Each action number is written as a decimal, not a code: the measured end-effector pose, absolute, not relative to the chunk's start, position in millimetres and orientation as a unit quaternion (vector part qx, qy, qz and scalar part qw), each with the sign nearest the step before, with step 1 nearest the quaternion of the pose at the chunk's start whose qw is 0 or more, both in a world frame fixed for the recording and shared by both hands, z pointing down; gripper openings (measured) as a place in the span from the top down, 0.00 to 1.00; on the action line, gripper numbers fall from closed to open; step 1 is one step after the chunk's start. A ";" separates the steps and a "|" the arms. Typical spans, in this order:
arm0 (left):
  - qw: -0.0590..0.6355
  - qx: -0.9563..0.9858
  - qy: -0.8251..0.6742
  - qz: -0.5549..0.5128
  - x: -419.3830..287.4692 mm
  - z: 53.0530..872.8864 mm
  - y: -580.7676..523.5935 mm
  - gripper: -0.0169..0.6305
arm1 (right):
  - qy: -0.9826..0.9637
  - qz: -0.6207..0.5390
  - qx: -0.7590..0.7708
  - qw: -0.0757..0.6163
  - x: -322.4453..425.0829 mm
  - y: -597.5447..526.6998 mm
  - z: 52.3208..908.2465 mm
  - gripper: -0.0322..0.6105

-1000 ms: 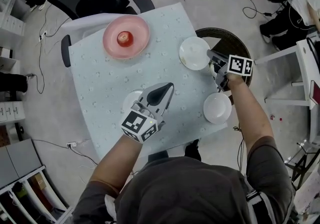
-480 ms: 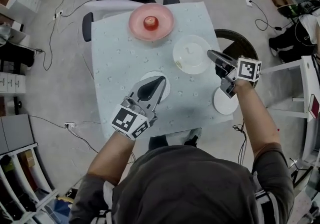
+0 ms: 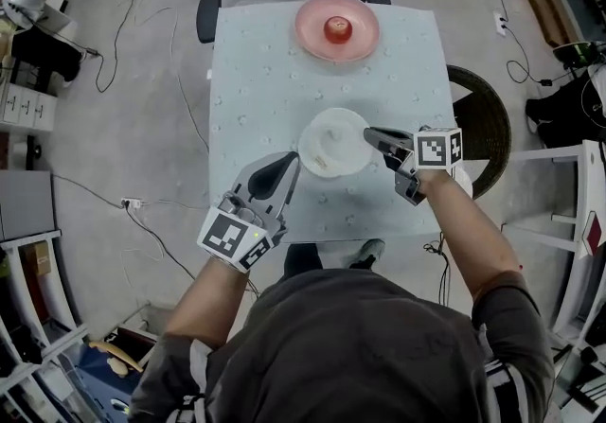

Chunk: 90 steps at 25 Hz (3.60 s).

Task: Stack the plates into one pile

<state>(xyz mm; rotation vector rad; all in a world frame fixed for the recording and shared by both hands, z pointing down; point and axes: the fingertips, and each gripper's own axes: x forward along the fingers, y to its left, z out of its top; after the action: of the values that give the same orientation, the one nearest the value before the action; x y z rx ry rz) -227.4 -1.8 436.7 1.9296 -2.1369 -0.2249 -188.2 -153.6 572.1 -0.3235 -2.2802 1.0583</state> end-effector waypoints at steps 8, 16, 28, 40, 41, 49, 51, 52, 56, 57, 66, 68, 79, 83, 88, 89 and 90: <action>0.144 0.651 -0.740 -0.088 -238.4 451.1 30.4 0.97 | -0.847 0.391 -0.100 0.347 -199.0 -128.7 623.8 0.94; 0.155 0.655 -0.734 -0.091 -236.7 462.7 32.9 0.97 | -0.894 0.215 -0.049 0.390 -199.8 -135.4 657.1 0.86; 0.151 0.703 -0.690 -0.077 -201.6 452.2 -8.0 0.97 | -0.945 0.176 -0.005 0.276 -163.2 -173.7 578.2 0.71; 0.163 0.797 -0.579 -0.055 -67.8 460.7 -137.5 0.97 | -0.928 0.217 0.180 0.245 47.6 -331.1 564.1 0.71; 0.165 0.804 -0.569 -0.052 -55.0 462.6 -147.9 0.97 | -0.922 0.227 0.192 0.247 64.7 -339.9 569.2 0.71; 0.184 0.839 -0.511 -0.024 25.1 481.8 -206.4 0.97 | -0.882 0.317 0.221 0.270 153.6 -366.5 635.5 0.71; 0.187 0.843 -0.505 -0.015 35.0 490.5 -214.9 0.97 | -0.873 0.340 0.214 0.277 159.4 -362.9 653.6 0.71; 0.187 0.844 -0.503 -0.010 39.6 495.4 -219.3 0.97 | -0.869 0.349 0.210 0.280 161.1 -361.1 661.7 0.71; 0.191 0.848 -0.494 0.006 57.9 515.0 -234.4 0.97 | -0.859 0.381 0.188 0.285 162.0 -353.0 689.2 0.71; 0.194 0.848 -0.493 0.007 61.7 519.3 -237.9 0.97 | -0.856 0.390 0.183 0.285 161.2 -351.6 695.2 0.71; 0.204 0.848 -0.489 0.009 69.5 527.5 -240.2 0.97 | -0.830 0.477 0.137 0.254 157.8 -331.6 698.9 0.88; 0.204 0.845 -0.494 0.006 63.1 525.4 -237.3 0.97 | -0.833 0.481 0.120 0.244 153.6 -329.9 683.4 0.91; 0.170 0.818 -0.549 -0.022 4.9 488.2 -197.0 0.97 | -0.876 0.433 0.047 0.208 80.6 -316.4 578.7 0.94; 0.158 0.796 -0.584 -0.031 -35.1 473.6 -168.3 0.97 | -0.884 0.413 0.011 0.218 26.7 -295.5 558.9 0.94; 0.145 0.758 -0.635 -0.039 -97.5 463.8 -122.2 0.97 | -0.883 0.403 -0.040 0.236 -49.4 -255.5 552.5 0.94; 0.144 0.749 -0.646 -0.040 -110.8 463.4 -112.1 0.97 | -0.882 0.402 -0.050 0.241 -64.6 -246.1 553.9 0.94; 0.143 0.740 -0.656 -0.040 -124.1 463.4 -101.7 0.97 | -0.880 0.401 -0.059 0.247 -79.4 -236.3 556.1 0.94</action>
<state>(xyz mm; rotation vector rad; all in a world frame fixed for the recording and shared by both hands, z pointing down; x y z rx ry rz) -124.1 -101.7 463.4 2.1358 -1.8919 -0.1147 -79.4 -236.3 556.1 -0.1612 -2.4003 1.0932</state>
